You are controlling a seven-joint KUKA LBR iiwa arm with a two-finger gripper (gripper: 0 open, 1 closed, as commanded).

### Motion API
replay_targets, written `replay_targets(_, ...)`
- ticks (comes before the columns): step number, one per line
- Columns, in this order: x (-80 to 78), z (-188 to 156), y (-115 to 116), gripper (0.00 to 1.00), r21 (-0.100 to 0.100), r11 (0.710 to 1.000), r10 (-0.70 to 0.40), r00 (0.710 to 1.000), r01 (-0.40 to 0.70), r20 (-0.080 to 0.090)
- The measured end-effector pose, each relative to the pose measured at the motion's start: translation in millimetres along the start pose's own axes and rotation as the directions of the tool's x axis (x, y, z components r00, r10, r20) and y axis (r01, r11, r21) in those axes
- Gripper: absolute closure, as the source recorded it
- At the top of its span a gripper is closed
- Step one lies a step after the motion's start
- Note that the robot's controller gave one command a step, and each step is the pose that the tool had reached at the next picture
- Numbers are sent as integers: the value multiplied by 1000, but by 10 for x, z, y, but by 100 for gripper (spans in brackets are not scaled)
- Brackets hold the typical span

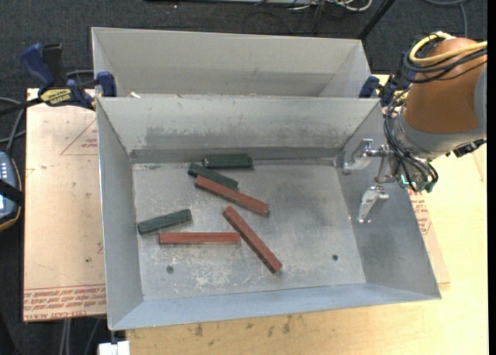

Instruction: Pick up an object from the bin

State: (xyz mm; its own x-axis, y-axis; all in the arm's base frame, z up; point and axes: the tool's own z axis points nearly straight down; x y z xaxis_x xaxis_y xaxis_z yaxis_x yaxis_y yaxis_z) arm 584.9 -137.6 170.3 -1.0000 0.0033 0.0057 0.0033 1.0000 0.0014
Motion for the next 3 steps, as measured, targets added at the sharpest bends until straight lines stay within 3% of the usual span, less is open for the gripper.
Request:
replay_targets(1, -18, -48, 6, 0, 1, 1000, -3, 1000, 3, 7)
replay_targets(2, -118, 492, 505, 0, 3, 1000, 10, 1000, -10, 14)
replay_targets(3, 39, 642, 916, 0, -2, 997, -77, 997, 77, -5)
